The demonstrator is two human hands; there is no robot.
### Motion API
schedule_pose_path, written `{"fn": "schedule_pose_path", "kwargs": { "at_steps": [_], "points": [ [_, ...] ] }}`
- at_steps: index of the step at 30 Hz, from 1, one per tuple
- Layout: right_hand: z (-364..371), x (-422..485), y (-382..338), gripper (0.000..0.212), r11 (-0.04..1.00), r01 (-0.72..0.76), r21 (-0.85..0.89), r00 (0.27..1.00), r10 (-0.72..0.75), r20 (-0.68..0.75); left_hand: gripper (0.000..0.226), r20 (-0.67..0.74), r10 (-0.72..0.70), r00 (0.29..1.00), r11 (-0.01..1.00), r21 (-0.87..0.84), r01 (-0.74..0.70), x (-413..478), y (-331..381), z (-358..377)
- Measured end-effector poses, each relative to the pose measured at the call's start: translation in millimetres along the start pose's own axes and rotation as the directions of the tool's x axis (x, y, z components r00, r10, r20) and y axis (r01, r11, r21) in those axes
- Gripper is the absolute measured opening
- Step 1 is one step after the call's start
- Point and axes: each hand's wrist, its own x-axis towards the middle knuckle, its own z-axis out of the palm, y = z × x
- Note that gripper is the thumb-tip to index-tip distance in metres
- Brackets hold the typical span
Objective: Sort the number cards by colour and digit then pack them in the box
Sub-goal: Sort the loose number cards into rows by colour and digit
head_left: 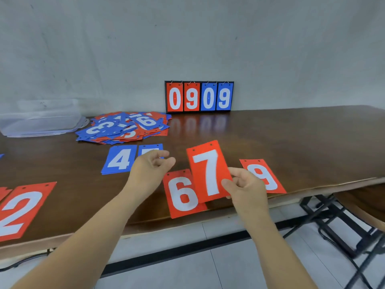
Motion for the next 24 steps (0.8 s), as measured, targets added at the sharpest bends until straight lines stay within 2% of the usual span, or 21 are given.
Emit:
{"fn": "schedule_pose_path", "kwargs": {
  "at_steps": [2,5,8,12,15,18,20,22,24],
  "points": [
    [-15,7,12,0.023,0.99,-0.037,-0.138,0.999,0.032,-0.038,0.039,0.055,0.072,0.996,0.983,0.167,-0.08,-9,-6,7],
    [-18,13,25,0.026,0.933,-0.06,-0.355,0.998,0.062,-0.004,0.054,0.224,0.091,0.97,0.905,0.389,-0.174,-18,-17,19],
    [-13,13,24,0.033,0.852,-0.032,-0.522,0.999,0.044,0.01,0.054,0.293,0.1,0.951,0.803,0.54,-0.251,-18,-22,24],
    [-9,14,18,0.04,0.789,-0.002,-0.615,0.999,0.03,0.036,0.051,0.327,0.099,0.94,0.787,0.553,-0.275,-14,-21,23],
    [-16,16,16,0.042,0.756,0.005,-0.655,0.999,0.025,0.036,0.051,0.291,0.122,0.949,0.782,0.561,-0.272,-14,-18,26],
    [-42,25,17,0.033,0.711,0.006,-0.703,0.989,-0.106,-0.099,0.055,0.265,0.174,0.948,0.79,0.537,-0.296,-14,-9,35],
    [-61,39,27,0.033,0.605,0.04,-0.795,0.973,-0.203,-0.105,0.065,0.336,0.178,0.925,0.767,0.542,-0.344,-14,-4,45],
    [-76,53,48,0.037,0.468,0.104,-0.877,0.985,-0.168,0.027,0.09,0.43,0.162,0.888,0.722,0.562,-0.403,-14,-4,55],
    [-90,62,66,0.037,0.479,0.16,-0.863,0.986,-0.109,0.123,0.113,0.474,0.143,0.869,0.697,0.575,-0.429,-11,-11,63]
  ]
}}
